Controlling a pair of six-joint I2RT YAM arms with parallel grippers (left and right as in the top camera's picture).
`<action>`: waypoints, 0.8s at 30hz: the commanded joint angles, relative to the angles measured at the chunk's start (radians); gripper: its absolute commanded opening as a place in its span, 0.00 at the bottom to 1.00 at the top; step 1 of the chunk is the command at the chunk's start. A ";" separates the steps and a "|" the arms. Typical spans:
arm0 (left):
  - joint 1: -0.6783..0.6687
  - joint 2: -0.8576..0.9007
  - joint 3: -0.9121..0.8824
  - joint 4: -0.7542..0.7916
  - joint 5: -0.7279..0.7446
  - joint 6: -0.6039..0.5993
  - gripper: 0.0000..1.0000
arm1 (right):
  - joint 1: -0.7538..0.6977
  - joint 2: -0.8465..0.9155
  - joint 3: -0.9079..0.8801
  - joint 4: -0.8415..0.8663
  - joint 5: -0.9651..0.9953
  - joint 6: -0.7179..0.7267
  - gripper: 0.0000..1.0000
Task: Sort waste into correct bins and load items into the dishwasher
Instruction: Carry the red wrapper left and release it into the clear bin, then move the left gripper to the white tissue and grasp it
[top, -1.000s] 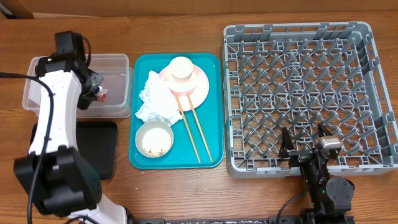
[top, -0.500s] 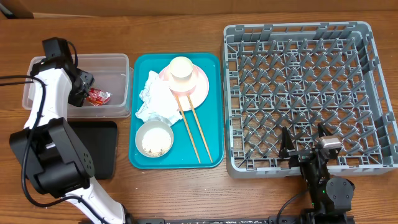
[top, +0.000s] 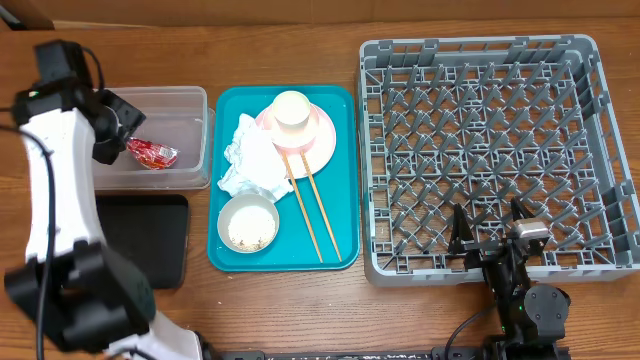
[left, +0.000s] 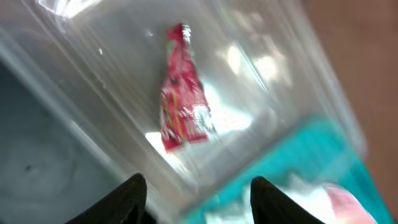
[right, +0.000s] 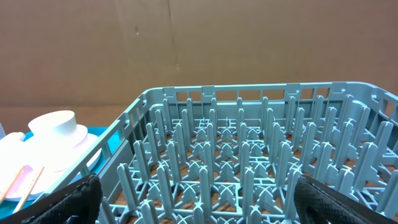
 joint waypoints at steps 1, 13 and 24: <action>-0.029 -0.100 0.025 -0.093 0.160 0.124 0.57 | -0.003 -0.011 -0.011 0.005 0.001 -0.004 1.00; -0.253 -0.110 -0.009 -0.245 0.136 0.260 0.63 | -0.003 -0.011 -0.011 0.005 0.001 -0.004 1.00; -0.484 -0.076 -0.014 -0.241 -0.071 0.259 0.53 | -0.003 -0.011 -0.011 0.005 0.001 -0.004 1.00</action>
